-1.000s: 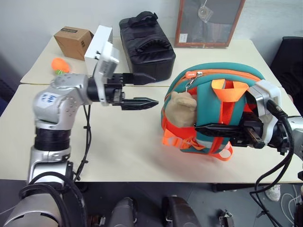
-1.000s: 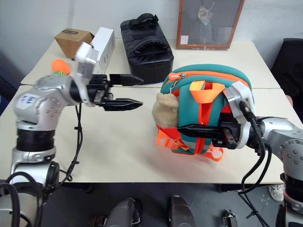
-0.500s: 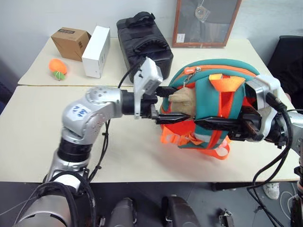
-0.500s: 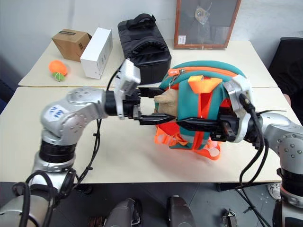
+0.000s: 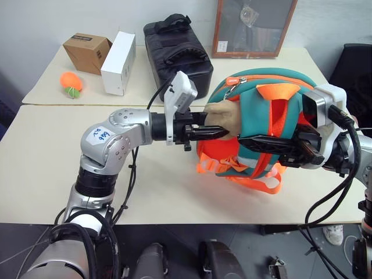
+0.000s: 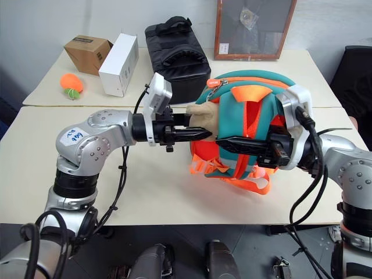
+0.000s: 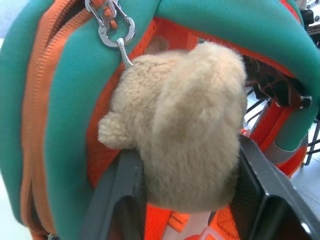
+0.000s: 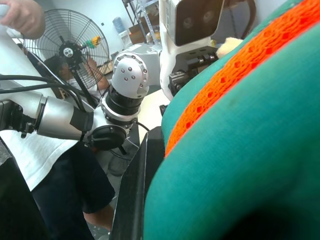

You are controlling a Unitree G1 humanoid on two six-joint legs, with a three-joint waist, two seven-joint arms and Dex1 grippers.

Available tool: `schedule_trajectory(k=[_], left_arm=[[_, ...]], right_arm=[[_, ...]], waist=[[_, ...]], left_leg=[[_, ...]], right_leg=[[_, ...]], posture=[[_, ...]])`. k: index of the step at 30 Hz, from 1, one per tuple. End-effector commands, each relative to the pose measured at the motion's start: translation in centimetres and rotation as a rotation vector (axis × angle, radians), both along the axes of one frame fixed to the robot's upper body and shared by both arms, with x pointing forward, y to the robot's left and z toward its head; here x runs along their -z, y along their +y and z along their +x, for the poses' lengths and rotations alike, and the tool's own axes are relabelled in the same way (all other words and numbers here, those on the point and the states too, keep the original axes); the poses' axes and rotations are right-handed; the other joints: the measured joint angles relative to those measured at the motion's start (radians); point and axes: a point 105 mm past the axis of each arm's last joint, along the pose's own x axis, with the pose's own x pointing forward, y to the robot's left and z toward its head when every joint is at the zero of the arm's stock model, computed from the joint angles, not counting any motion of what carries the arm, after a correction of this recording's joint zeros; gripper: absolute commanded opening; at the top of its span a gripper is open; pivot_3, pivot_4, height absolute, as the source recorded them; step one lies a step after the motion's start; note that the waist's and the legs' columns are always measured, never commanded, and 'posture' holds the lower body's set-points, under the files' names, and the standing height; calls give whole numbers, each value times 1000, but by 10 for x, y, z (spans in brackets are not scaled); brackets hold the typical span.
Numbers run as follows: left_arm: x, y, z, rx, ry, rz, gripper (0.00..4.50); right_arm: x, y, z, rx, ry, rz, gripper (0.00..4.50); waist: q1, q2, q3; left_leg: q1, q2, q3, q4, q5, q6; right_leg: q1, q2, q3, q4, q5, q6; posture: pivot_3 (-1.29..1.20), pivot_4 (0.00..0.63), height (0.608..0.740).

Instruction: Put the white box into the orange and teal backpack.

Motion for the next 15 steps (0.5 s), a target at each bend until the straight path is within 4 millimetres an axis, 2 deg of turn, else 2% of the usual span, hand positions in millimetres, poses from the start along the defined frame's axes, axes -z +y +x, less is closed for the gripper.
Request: schedule_trajectory(k=[1,4,7,11,15], left_arm=[[-25,18,0,-8,-72,-25,1387],[-50,55,30,-171,-114,-45,1351],[-52,78,40,-223,-129,-13,1351],[-20,103,35,-204,-98,91,1351],[28,115,30,-194,-56,236,1351]], right_arm=[[-9,-8,-2,29,-46,26,0],[-4,-15,-4,54,-33,21,0],[0,-20,-5,73,-21,25,0],[3,-24,-8,103,-10,36,0],[8,-27,-9,131,-1,36,0]], waist=[[-1,0,0],[1,0,0],[-4,0,0],[-5,0,0],[-2,0,0]], left_leg=[[0,0,0,0,0,0],[0,0,0,0,0,0],[0,0,1,-1,0,0],[0,0,2,-2,0,-1],[0,1,2,-1,0,-1]], right_leg=[[0,0,0,0,0,0],[0,0,0,0,0,0],[0,0,0,0,0,0],[-2,0,0,0,0,0],[-2,0,1,1,0,-1]], posture=[[0,150,740],[0,150,740],[0,150,740],[0,150,740],[0,150,740]])
